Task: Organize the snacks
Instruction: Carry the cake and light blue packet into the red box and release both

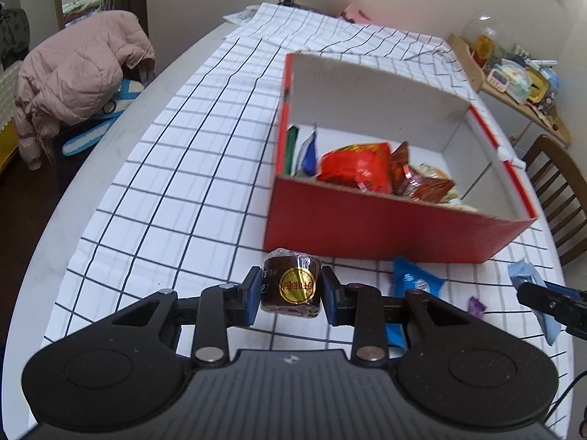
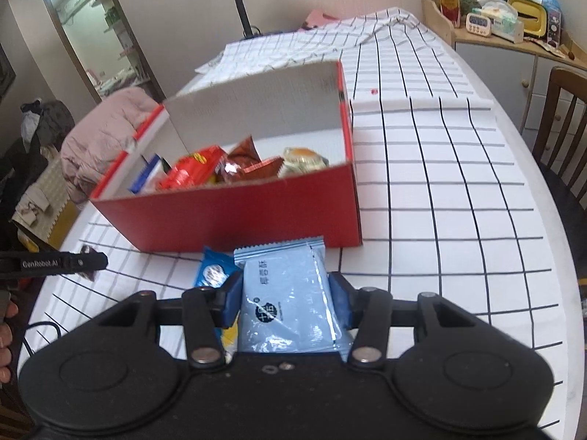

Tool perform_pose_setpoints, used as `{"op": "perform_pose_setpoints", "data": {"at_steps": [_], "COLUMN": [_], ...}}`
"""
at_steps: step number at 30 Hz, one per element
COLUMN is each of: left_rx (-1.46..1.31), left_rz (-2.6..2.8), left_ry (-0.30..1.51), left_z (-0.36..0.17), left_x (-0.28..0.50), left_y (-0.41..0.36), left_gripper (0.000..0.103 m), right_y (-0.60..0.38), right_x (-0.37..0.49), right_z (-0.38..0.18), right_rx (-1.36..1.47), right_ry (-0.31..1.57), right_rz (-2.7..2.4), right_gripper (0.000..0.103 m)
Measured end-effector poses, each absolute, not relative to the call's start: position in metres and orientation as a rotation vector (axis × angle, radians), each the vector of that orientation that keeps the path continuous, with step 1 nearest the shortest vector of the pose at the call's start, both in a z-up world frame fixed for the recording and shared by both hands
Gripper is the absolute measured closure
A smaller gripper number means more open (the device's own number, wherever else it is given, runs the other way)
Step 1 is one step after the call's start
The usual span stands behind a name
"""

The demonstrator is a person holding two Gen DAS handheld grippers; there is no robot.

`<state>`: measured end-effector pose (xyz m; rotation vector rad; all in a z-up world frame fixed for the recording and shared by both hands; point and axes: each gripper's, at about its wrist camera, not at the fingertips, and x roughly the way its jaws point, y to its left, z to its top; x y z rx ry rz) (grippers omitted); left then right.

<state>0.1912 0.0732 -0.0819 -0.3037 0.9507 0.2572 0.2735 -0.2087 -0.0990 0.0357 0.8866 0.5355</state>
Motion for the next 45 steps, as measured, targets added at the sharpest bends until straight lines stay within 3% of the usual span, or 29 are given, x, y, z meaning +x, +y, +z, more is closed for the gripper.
{"op": "perform_pose_setpoints", "data": {"at_steps": [21,45], "left_rx": [-0.191,-0.087], "left_rz": [0.173,0.191], "left_ry": [0.907,1.004], "left_z": [-0.027,-0.06], "left_x": [0.25,0.346], "left_y": [0.033,0.033], "left_gripper": [0.07,0.07], "right_y": [-0.179,-0.142], "right_x": [0.305,0.39], "right_z": [-0.049,-0.084], "right_rx": [-0.01,-0.112], "right_ry": [0.768,0.847], "right_rz": [0.578,0.543], "right_gripper": [0.054,0.054]}}
